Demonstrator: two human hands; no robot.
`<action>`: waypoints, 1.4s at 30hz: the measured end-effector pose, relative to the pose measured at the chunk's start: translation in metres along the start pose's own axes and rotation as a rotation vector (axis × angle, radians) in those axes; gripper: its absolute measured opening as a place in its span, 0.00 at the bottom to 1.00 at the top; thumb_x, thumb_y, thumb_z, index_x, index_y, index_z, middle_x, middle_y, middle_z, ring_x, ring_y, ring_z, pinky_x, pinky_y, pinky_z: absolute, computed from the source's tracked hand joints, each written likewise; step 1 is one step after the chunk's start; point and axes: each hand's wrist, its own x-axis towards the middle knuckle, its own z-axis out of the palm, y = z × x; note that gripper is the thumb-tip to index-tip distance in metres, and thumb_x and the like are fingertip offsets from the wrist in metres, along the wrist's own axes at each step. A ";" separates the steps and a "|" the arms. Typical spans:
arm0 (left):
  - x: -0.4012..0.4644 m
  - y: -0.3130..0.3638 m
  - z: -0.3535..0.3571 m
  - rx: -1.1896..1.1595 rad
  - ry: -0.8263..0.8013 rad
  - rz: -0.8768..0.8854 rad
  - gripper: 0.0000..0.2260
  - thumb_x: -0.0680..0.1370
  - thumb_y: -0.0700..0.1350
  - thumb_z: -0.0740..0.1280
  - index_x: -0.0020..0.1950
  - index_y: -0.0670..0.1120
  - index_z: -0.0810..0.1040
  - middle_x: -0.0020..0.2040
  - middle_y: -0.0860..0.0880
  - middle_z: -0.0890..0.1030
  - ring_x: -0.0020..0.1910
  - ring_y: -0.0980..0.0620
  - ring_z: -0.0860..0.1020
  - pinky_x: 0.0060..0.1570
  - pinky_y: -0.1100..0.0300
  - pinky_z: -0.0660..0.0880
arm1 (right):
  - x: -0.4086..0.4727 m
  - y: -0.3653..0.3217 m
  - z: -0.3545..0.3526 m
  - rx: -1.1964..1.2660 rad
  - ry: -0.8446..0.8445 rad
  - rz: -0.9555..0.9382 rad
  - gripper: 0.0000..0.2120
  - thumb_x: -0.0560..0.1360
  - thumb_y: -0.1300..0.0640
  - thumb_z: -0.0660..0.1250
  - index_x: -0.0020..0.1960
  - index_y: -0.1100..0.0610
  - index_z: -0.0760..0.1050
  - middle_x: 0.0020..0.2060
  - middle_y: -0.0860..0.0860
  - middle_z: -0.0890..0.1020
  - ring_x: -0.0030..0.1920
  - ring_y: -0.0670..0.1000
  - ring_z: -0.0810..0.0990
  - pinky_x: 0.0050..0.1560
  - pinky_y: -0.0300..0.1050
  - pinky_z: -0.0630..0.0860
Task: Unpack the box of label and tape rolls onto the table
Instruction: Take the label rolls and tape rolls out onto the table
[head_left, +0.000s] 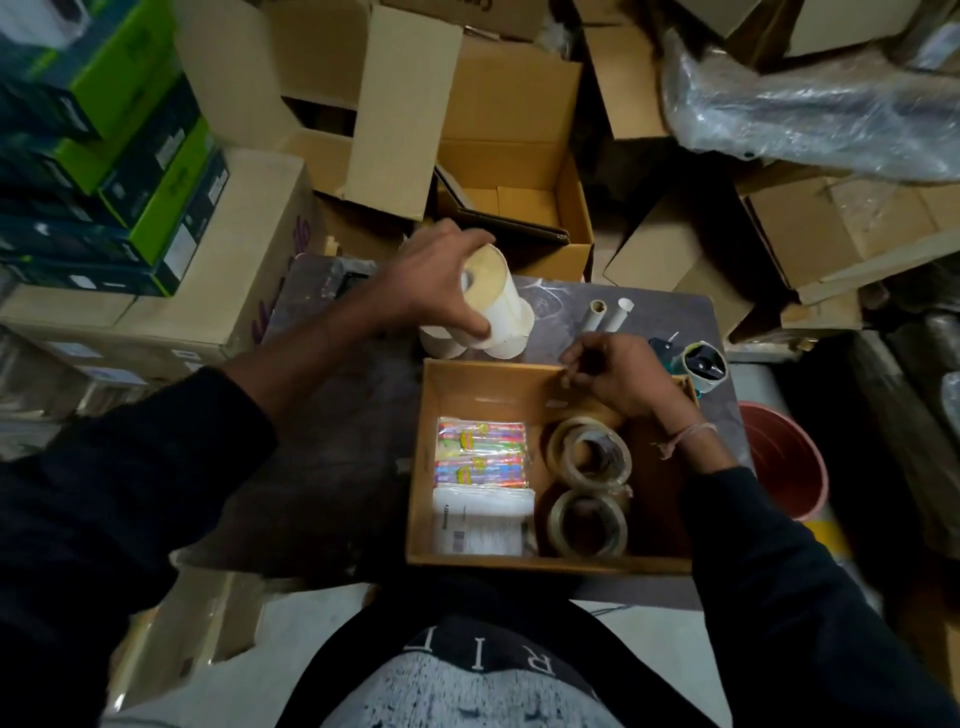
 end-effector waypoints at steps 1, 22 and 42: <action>0.010 -0.006 0.001 -0.002 -0.010 -0.032 0.50 0.61 0.58 0.82 0.79 0.50 0.65 0.72 0.44 0.71 0.70 0.42 0.69 0.65 0.50 0.69 | 0.005 -0.002 0.002 0.030 0.061 0.011 0.11 0.73 0.64 0.73 0.54 0.54 0.81 0.46 0.49 0.85 0.50 0.48 0.83 0.56 0.41 0.78; 0.126 -0.056 0.124 0.220 -0.284 -0.152 0.60 0.63 0.47 0.84 0.84 0.46 0.49 0.82 0.40 0.56 0.80 0.35 0.56 0.75 0.33 0.61 | 0.031 0.007 0.069 -0.461 0.277 -0.087 0.21 0.83 0.46 0.51 0.51 0.50 0.82 0.45 0.49 0.83 0.49 0.53 0.78 0.47 0.48 0.59; -0.037 0.025 0.090 -0.376 0.249 0.206 0.04 0.76 0.38 0.71 0.50 0.42 0.83 0.46 0.51 0.84 0.41 0.61 0.79 0.42 0.76 0.70 | -0.028 0.022 0.026 0.592 0.176 -0.046 0.05 0.78 0.65 0.69 0.51 0.62 0.83 0.46 0.55 0.86 0.48 0.47 0.83 0.53 0.36 0.79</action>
